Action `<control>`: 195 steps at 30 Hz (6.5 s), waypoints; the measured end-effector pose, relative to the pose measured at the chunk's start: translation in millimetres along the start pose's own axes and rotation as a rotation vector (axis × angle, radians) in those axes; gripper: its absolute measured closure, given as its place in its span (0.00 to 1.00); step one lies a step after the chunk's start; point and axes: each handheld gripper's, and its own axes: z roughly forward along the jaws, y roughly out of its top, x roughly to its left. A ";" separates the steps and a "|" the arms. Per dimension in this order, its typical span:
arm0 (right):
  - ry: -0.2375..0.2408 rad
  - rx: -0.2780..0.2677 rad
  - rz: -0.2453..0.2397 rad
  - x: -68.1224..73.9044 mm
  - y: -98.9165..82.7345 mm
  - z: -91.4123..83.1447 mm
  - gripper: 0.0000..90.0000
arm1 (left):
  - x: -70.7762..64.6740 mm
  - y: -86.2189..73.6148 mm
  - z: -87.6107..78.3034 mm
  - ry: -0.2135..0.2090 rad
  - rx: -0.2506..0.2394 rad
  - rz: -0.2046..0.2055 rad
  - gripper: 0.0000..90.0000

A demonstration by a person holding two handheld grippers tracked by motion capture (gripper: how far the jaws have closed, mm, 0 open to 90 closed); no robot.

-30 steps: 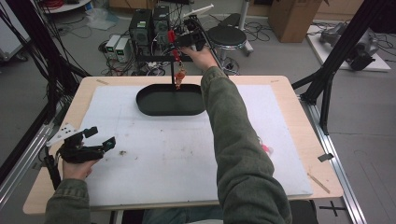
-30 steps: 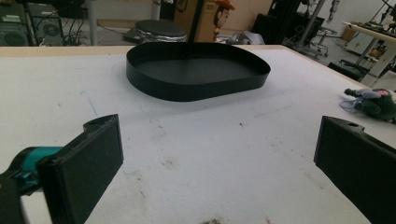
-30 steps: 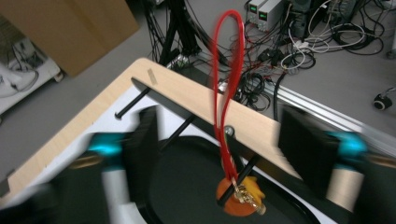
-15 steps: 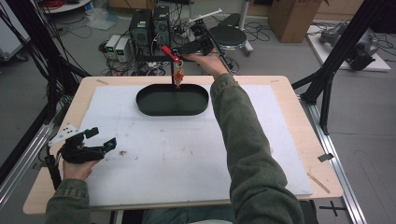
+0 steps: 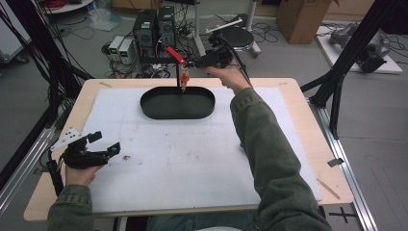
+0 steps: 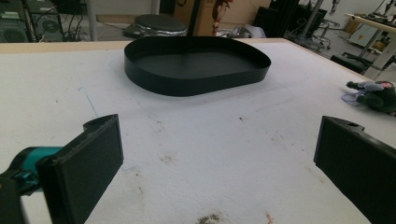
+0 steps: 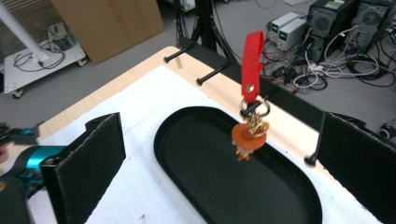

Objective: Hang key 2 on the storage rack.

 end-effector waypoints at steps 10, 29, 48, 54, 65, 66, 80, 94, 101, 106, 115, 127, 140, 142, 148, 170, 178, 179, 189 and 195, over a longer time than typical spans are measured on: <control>-0.013 0.008 -0.030 1.6 -23.1 -29.9 0.01 | -0.7 0.0 0.4 0.000 0.004 0.002 0.02; -0.052 0.067 -0.035 -9.1 -82.3 -53.6 0.01 | 0.4 -0.6 0.4 0.009 0.017 0.001 0.02; -0.082 0.077 0.011 -21.7 -140.5 -79.8 0.01 | -0.8 -1.0 2.3 0.005 0.029 0.006 0.02; -0.100 0.101 0.017 -27.5 -160.6 -91.0 0.01 | -1.4 -1.0 2.0 0.005 0.032 0.007 0.02; -0.115 0.115 0.083 -37.1 -198.7 -106.1 0.01 | -4.2 -1.7 2.7 -0.001 0.040 0.009 0.02; -0.111 0.119 0.093 -37.7 -202.4 -107.5 0.01 | -4.5 -1.8 2.5 -0.002 0.041 0.012 0.02; -0.116 0.189 0.152 -41.8 -247.9 -122.1 0.01 | -5.7 -2.4 4.1 -0.005 0.039 0.006 0.02; -0.125 0.290 0.166 -38.4 -285.0 -121.8 0.01 | -6.5 -2.3 3.4 -0.007 0.035 0.004 0.02; -0.123 0.325 0.158 -35.5 -296.9 -120.5 0.01 | -6.1 -2.3 3.5 -0.008 0.037 0.005 0.02; -0.124 0.355 0.150 -32.7 -305.5 -118.1 0.01 | -5.9 -2.3 3.3 -0.008 0.039 0.007 0.02; -0.133 0.361 0.168 -34.0 -313.7 -120.8 0.05 | -6.3 -2.5 3.7 -0.008 0.044 0.005 0.02; -0.185 0.321 0.142 -27.4 -313.8 -125.8 0.48 | -6.5 -2.6 3.7 -0.009 0.044 0.004 0.02; -0.144 0.214 0.123 -23.6 -276.3 -143.7 0.51 | -6.8 -2.7 4.3 -0.006 0.042 0.002 0.02; -0.136 0.203 0.119 -23.4 -268.4 -145.0 0.51 | -6.7 -2.7 4.1 -0.006 0.043 0.004 0.02; -0.125 0.216 0.097 -22.7 -248.8 -141.1 0.51 | -6.4 -2.7 4.2 -0.006 0.045 0.005 0.02; -0.057 0.194 0.034 -23.1 -150.7 -122.3 0.51 | -5.6 -2.6 4.0 -0.008 0.045 0.005 0.02; -0.036 0.202 0.015 -19.4 -121.5 -112.2 0.51 | -5.3 -2.5 3.9 -0.008 0.040 0.003 0.02; -0.034 0.210 0.013 -17.9 -117.9 -110.7 0.51 | -5.4 -2.5 3.9 -0.007 0.039 0.003 0.02; -0.003 0.222 -0.014 -6.9 -89.9 -94.3 0.51 | -5.2 -2.5 3.8 -0.007 0.038 0.002 0.02; -0.006 0.236 -0.002 -5.0 -81.6 -78.3 0.51 | -5.6 -2.5 3.9 -0.010 0.041 0.003 0.02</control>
